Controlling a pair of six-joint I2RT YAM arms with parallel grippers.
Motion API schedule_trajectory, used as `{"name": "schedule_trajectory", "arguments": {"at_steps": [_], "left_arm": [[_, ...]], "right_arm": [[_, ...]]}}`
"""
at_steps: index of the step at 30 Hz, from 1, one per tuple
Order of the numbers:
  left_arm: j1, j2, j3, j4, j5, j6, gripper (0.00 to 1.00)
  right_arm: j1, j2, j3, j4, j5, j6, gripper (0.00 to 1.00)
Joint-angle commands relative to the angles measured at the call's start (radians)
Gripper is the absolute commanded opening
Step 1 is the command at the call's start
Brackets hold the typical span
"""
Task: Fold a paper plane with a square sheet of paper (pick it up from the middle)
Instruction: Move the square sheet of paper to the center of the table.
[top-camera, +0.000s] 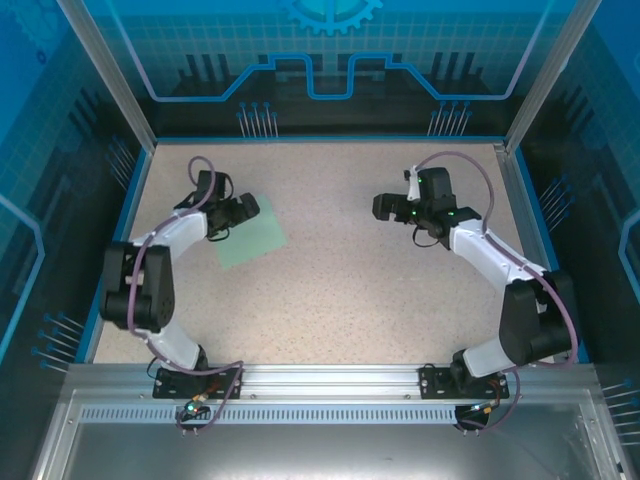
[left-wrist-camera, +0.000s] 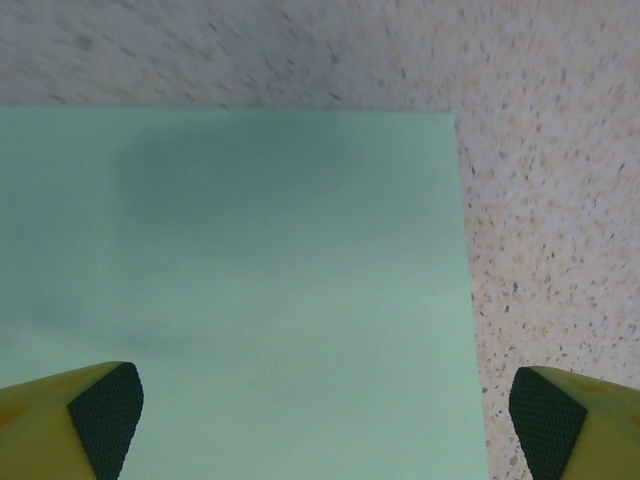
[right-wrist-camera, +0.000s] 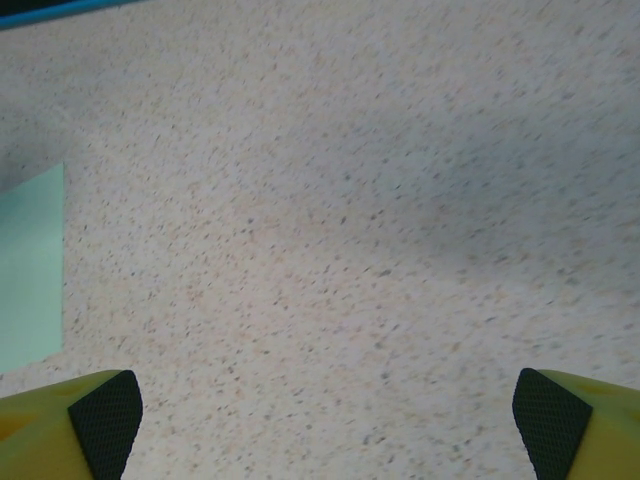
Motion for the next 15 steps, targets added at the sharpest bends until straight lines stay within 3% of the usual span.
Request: {"name": "schedule_trajectory", "arguments": {"at_steps": [1, 15], "left_arm": [[-0.047, 0.078, 0.102, -0.135, 0.037, -0.026, 0.99], [-0.138, 0.279, 0.286, -0.318, 0.061, -0.072, 0.98]], "right_arm": [[0.041, 0.020, 0.021, -0.039, -0.005, 0.061, 0.99], [0.057, 0.053, 0.024, -0.081, 0.080, 0.110, 1.00]]}}
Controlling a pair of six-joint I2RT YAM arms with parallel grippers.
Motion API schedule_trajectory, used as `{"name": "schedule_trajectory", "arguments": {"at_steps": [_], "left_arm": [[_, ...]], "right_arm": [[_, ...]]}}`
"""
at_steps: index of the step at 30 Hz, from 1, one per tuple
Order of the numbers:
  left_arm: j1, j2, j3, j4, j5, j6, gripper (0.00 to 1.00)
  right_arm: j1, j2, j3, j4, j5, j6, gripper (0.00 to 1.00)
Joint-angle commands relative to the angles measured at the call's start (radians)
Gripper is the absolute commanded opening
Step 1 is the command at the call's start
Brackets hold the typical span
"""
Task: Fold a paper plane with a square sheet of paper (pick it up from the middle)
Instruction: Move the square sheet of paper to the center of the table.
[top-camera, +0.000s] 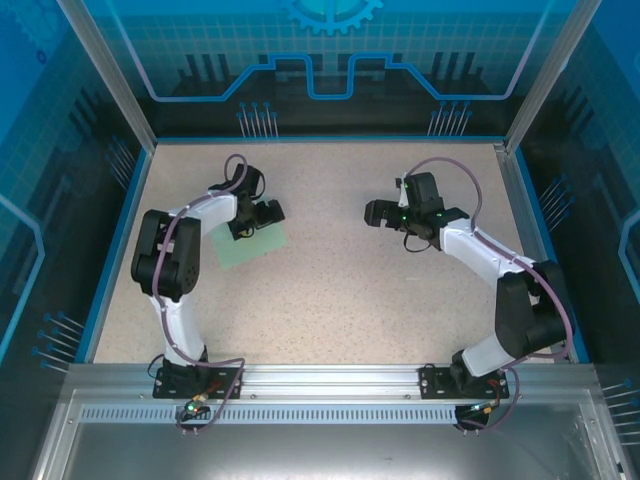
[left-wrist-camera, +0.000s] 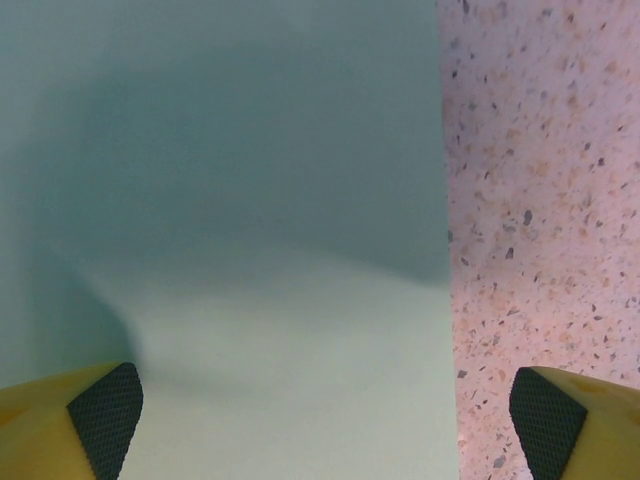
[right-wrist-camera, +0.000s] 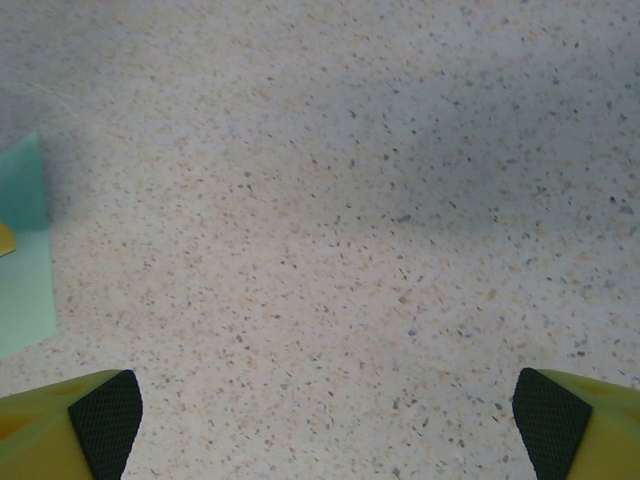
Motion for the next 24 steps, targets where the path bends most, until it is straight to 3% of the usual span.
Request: {"name": "schedule_trajectory", "arguments": {"at_steps": [1, 10, 24], "left_arm": [[-0.023, 0.038, 0.057, -0.116, 0.060, -0.021, 0.98], [-0.086, 0.058, 0.021, -0.149, 0.215, -0.085, 0.99], [-0.425, 0.065, 0.012, -0.012, 0.360, -0.344, 0.98]], "right_arm": [[0.008, 0.009, 0.028, -0.046, 0.040, 0.019, 0.99], [-0.004, -0.016, 0.028, -0.075, 0.092, 0.018, 0.99], [-0.038, -0.069, 0.007, -0.157, 0.175, 0.092, 0.99]]}}
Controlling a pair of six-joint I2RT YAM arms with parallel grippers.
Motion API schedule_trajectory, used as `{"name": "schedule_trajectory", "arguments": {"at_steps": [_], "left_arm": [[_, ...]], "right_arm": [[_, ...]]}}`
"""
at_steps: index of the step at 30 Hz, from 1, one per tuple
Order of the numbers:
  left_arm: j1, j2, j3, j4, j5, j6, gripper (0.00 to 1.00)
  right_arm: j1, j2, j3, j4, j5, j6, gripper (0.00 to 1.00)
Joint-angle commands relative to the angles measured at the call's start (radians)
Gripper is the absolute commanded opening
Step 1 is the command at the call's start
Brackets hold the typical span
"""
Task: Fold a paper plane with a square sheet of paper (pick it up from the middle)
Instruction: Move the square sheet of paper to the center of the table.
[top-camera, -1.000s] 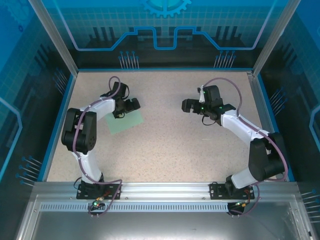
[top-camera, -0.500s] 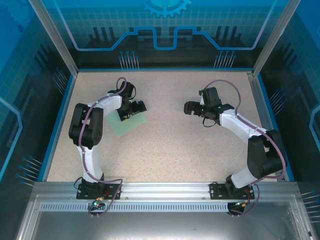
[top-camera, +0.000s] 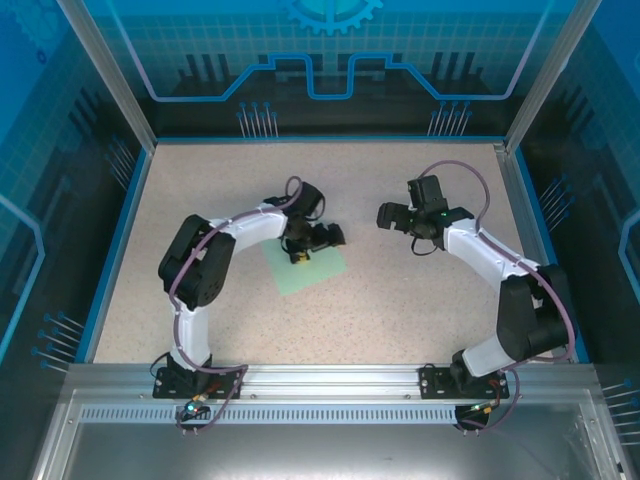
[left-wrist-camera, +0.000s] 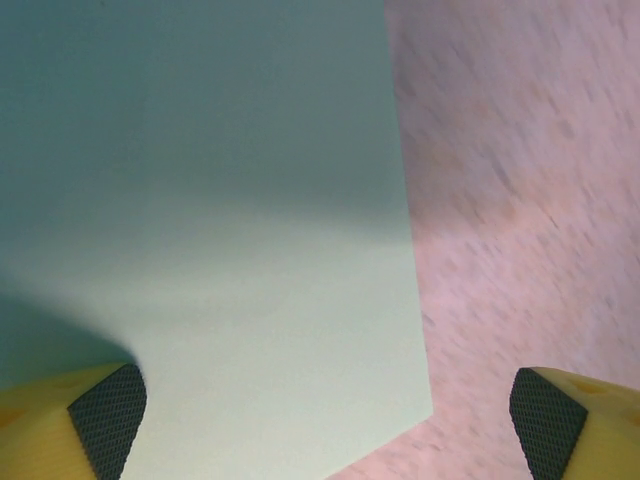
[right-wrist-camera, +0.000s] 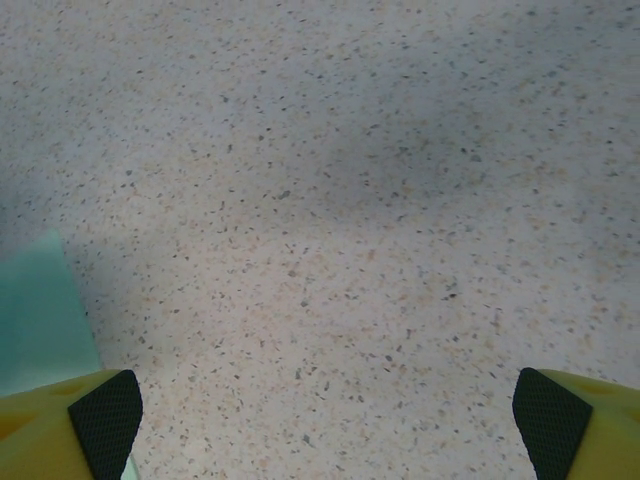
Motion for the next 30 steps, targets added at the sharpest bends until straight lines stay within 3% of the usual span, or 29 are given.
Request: {"name": "schedule_trajectory", "arguments": {"at_steps": [1, 8, 13, 17, 20, 30], "left_arm": [[-0.066, 0.048, -0.004, 0.010, 0.124, -0.112, 0.98], [-0.106, 0.062, 0.032, 0.141, 0.258, -0.210, 0.99], [-0.069, -0.030, 0.094, 0.086, 0.258, -0.141, 0.98], [0.018, -0.148, 0.061, 0.046, 0.226, -0.093, 0.99], [0.107, -0.246, -0.007, 0.006, 0.153, -0.057, 0.99], [0.388, -0.461, -0.242, -0.056, -0.002, -0.011, 0.98]], "right_arm": [[-0.016, -0.048, 0.001, -0.042, 0.036, 0.037, 0.99], [-0.029, -0.104, -0.022, -0.068, 0.068, 0.034, 1.00], [-0.026, -0.082, 0.035, -0.150, -0.007, 0.013, 0.99], [0.042, -0.030, 0.096, -0.216, -0.021, 0.029, 0.99], [0.163, 0.045, 0.156, -0.255, 0.004, 0.034, 0.99], [0.436, 0.447, 0.451, -0.445, -0.007, 0.077, 0.95]]}}
